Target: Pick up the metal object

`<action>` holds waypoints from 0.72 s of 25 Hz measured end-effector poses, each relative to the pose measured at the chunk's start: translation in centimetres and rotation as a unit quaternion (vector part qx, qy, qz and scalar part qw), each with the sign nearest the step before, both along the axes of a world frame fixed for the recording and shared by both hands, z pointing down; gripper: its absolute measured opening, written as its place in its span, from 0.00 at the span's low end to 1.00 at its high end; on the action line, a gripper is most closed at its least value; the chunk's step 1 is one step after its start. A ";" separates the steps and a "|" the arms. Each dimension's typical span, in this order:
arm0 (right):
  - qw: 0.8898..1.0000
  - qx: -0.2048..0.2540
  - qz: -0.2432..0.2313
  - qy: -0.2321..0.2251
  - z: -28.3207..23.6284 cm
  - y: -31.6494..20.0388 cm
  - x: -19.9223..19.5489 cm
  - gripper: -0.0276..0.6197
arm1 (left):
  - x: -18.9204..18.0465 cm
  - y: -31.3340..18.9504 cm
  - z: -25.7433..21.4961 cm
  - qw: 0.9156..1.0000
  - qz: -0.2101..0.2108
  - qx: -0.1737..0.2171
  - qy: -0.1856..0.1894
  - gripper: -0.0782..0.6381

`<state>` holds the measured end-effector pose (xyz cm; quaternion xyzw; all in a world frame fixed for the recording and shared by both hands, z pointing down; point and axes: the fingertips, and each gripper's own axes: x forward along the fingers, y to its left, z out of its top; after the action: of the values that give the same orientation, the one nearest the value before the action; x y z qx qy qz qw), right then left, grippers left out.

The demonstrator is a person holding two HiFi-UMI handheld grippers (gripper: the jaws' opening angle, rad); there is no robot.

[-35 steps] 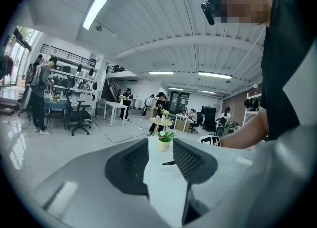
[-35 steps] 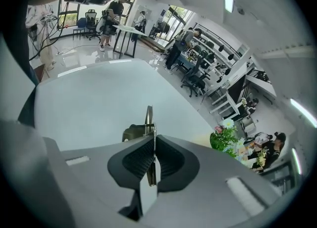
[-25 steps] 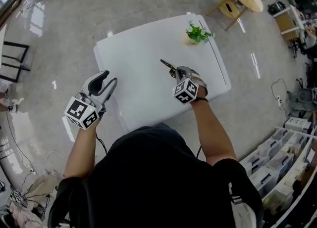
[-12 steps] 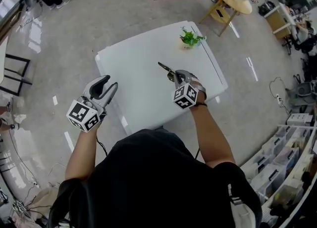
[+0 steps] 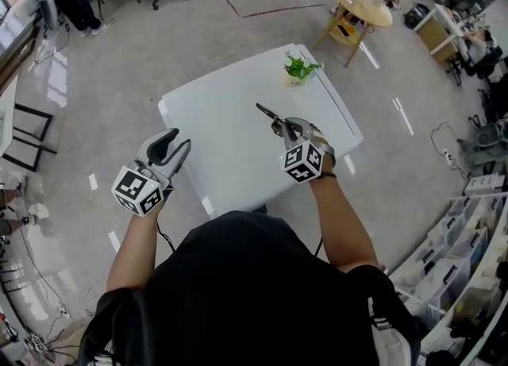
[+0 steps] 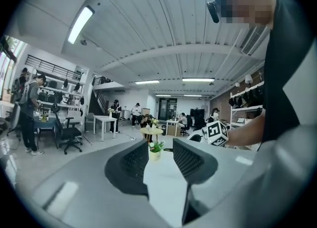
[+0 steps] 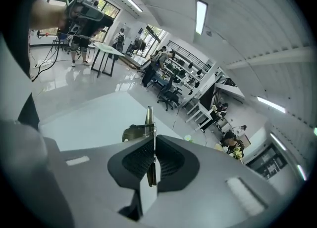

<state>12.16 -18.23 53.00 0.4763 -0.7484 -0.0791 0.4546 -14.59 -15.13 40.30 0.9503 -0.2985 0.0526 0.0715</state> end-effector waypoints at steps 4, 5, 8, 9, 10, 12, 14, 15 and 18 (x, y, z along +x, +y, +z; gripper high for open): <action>1.000 0.013 0.006 -0.014 -1.8 1.3 -0.6 0.09 | -0.6 1.0 -0.9 1.000 0.005 0.008 -0.003 0.32; 1.000 0.016 0.007 -0.017 -2.4 1.7 -0.7 0.09 | -0.7 1.3 -1.1 1.000 0.006 0.011 -0.004 0.32; 0.999 0.028 0.012 -0.027 -3.9 2.9 -0.7 0.09 | -0.8 2.2 -1.7 1.000 0.010 0.016 -0.005 0.32; 0.999 0.032 0.014 -0.031 -4.4 3.2 -0.7 0.09 | -0.8 2.4 -1.8 1.000 0.011 0.017 -0.005 0.32; 0.999 0.035 0.016 -0.034 -4.7 3.6 -0.7 0.09 | -0.9 2.7 -1.9 1.000 0.012 0.018 -0.005 0.32; 0.998 0.041 0.019 -0.044 -5.4 4.2 -0.8 0.09 | -0.9 3.1 -1.9 1.000 0.015 0.021 -0.006 0.32; 0.997 0.046 0.022 -0.053 -6.2 4.9 -0.9 0.09 | -1.0 3.6 -2.1 1.000 0.018 0.023 -0.008 0.32; 0.997 0.048 0.023 -0.056 -6.5 5.2 -0.9 0.09 | -1.0 3.8 -2.2 1.000 0.018 0.024 -0.008 0.32; 0.996 0.056 0.026 -0.064 -7.5 6.1 -0.9 0.09 | -1.0 4.2 -2.7 0.999 0.019 0.027 -0.007 0.32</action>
<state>11.27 -12.09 45.47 0.5248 -0.7575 -0.0783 0.3803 -15.63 -10.92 37.59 0.9571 -0.2820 0.0523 0.0427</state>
